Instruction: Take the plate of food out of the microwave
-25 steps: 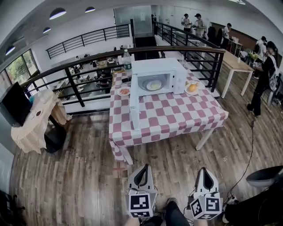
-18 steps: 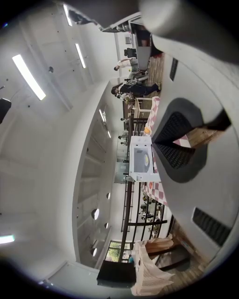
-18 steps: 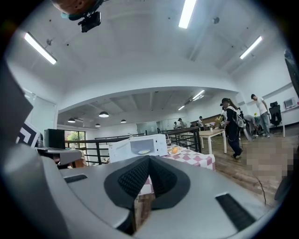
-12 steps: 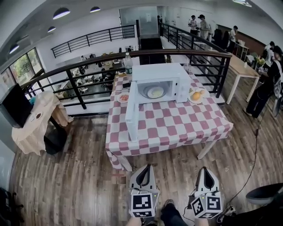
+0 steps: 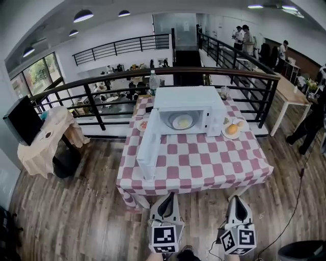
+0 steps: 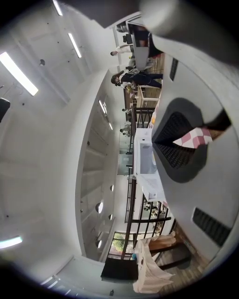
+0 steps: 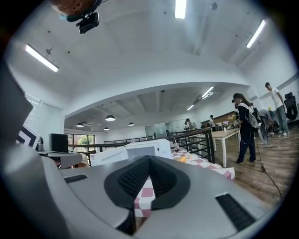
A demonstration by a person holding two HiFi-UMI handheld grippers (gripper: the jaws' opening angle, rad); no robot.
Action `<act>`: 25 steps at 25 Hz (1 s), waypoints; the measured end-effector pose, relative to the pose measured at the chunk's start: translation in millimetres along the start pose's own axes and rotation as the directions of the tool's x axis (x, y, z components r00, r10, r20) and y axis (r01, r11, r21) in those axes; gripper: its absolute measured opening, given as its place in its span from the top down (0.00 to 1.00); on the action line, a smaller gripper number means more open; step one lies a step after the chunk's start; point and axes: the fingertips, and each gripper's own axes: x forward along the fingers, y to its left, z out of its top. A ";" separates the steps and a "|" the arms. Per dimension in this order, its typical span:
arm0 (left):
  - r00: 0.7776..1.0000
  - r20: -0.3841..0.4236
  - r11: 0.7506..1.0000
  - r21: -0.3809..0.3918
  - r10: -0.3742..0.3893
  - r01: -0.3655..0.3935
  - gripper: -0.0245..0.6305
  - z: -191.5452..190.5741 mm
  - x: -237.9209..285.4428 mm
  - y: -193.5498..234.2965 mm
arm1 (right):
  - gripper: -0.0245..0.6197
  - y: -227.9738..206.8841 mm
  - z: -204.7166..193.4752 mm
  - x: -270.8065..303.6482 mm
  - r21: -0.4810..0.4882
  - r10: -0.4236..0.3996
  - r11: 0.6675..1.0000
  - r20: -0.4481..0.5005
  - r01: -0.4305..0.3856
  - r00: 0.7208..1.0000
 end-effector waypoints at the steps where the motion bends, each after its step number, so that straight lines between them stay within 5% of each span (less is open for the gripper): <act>1: 1.000 0.004 1.000 -0.002 0.006 -0.006 0.93 1.4 6.4 -2.3 | 0.98 -5.0 1.8 6.8 0.000 0.007 1.000 0.002 -0.007 1.000; 25: 0.998 -0.053 0.999 0.004 0.044 -0.043 0.93 -12.3 85.4 -17.2 | 0.98 -46.1 -13.4 81.8 0.052 0.054 0.997 -0.056 -0.051 0.997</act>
